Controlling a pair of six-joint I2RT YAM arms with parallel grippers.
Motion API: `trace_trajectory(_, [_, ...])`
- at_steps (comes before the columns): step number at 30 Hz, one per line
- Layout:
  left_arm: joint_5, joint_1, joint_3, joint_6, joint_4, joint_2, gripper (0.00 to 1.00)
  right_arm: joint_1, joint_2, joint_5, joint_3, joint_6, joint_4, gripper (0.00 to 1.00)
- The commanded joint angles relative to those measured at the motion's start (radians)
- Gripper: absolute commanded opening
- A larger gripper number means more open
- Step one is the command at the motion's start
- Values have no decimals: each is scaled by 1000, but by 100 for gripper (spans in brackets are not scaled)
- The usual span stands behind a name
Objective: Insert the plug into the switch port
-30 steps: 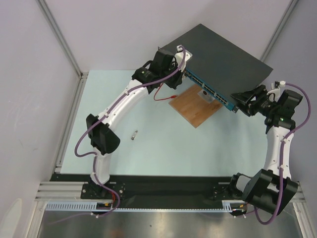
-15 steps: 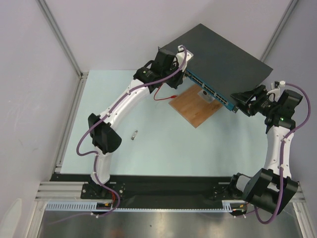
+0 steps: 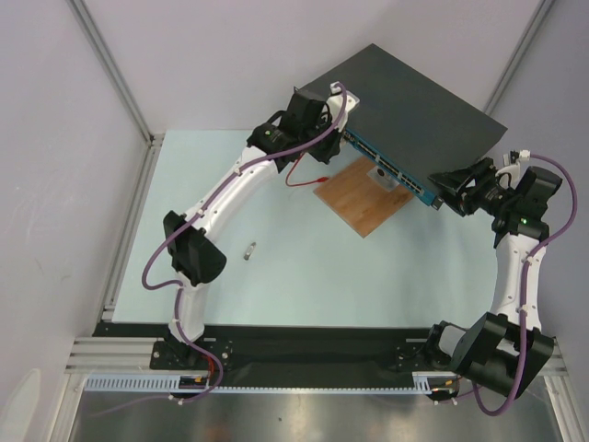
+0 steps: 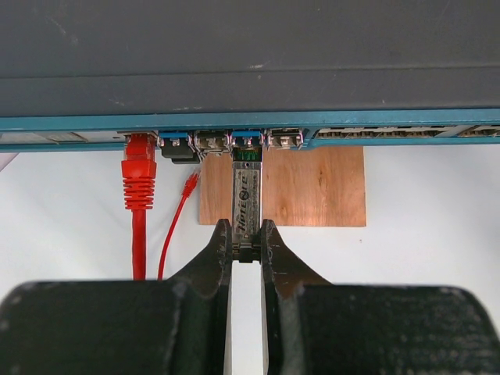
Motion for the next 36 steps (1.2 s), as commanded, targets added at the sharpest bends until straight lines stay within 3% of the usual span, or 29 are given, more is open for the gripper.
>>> trace_trajectory(1, [7,-1,60,-11,57,-16,0,28,18,30,28,-83,48,0])
trace_trajectory(36, [47,-18,115,-14,104,38,0,39,26,39,23,-94,47,0])
